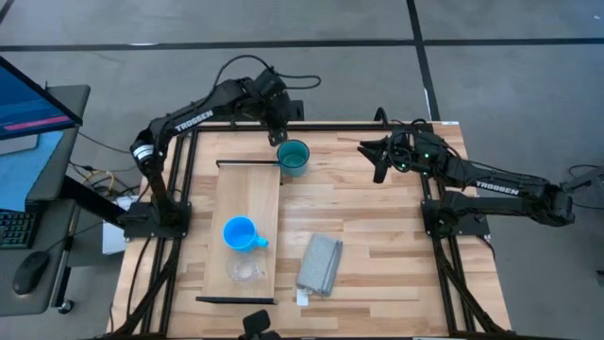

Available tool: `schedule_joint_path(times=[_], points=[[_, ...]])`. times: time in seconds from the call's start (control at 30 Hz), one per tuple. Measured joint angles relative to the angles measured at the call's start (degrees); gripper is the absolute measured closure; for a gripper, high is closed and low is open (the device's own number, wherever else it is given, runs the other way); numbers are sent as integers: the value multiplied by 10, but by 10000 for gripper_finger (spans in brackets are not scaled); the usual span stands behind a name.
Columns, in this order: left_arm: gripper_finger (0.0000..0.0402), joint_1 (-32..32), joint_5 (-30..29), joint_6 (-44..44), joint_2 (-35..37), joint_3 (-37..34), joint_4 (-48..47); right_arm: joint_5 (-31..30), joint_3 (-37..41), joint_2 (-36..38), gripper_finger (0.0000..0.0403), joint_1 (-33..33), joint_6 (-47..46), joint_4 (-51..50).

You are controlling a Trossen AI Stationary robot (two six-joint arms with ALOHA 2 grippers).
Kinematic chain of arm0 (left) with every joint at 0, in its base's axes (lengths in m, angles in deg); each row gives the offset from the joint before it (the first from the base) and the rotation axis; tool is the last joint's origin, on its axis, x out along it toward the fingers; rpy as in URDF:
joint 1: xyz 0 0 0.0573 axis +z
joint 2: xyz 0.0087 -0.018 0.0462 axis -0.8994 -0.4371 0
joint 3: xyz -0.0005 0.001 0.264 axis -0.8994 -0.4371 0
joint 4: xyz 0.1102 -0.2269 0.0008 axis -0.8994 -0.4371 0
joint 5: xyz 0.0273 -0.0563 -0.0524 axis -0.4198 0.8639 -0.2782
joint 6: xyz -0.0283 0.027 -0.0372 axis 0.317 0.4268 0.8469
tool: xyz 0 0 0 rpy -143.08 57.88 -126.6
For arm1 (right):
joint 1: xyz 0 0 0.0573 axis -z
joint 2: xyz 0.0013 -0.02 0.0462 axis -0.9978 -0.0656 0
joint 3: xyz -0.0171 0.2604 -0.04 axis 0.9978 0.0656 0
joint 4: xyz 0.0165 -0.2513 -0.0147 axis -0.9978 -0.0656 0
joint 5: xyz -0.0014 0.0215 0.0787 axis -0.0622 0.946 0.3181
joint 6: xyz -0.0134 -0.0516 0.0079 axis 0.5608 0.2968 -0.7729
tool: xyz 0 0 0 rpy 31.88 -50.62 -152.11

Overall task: Stack small to large cups/mugs on shelf
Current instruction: Put the blue mug on the shelf

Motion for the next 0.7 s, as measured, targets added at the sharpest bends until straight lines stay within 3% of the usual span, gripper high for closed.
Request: schedule_joint_path(times=[0.27,0.4,0.7], points=[[231,-17,-1,42,-59,0,-2,0,0,0,280,0,0,0],[231,-21,-30,61,-75,0,1,0,0,0,280,0,0,0],[231,-25,-45,98,-77,-2,-12,0,0,0,280,0,1,0]])
